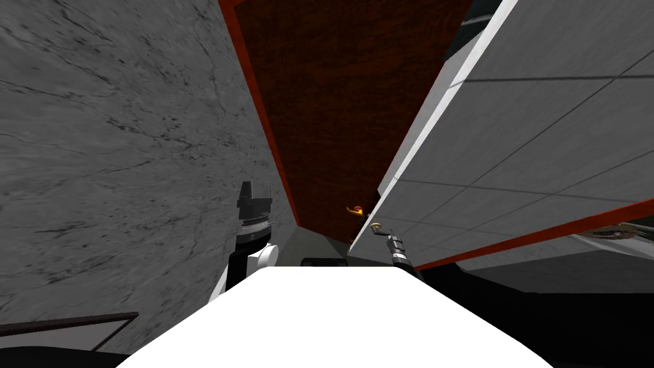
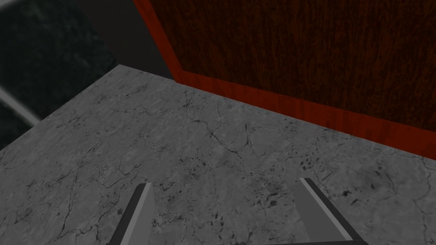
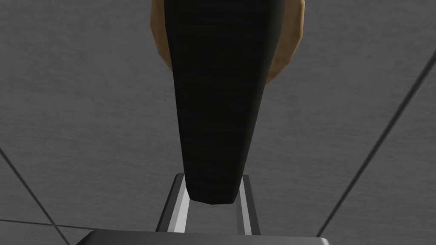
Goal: Pull the door open
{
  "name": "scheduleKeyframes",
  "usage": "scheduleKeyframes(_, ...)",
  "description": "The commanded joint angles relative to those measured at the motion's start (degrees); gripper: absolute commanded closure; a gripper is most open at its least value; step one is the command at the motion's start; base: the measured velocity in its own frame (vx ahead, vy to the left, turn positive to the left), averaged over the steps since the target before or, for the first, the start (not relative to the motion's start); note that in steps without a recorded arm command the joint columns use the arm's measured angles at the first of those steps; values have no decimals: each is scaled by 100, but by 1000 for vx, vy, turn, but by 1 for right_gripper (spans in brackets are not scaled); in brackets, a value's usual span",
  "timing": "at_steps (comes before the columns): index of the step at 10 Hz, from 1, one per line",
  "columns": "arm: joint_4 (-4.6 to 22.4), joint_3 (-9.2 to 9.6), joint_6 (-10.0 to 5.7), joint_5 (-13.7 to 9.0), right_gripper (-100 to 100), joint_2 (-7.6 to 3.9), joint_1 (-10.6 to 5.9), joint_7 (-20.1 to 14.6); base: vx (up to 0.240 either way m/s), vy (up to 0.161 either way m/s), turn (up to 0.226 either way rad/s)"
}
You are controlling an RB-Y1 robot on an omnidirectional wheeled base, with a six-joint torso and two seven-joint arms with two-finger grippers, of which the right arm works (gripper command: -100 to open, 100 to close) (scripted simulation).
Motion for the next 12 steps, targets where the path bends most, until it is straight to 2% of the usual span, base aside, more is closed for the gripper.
scheduleKeyframes(1, 158, 76, -40, -70, 100, -81, -72, -17, -179, 11, 55)
scheduleKeyframes(5, 472, 503, -190, -187, 100, -157, -436, -69, -165, -17, 90)
scheduleKeyframes(7, 566, 657, -239, -216, 100, -167, -570, -86, -105, -48, 57)
scheduleKeyframes(8, 566, 657, -239, -216, 100, -167, -570, -86, -64, -28, 63)
scheduleKeyframes(10, 677, 850, -298, -248, 100, -174, -742, -105, -75, -36, 69)
scheduleKeyframes(12, 702, 897, -312, -255, 100, -175, -783, -109, -61, -34, 40)
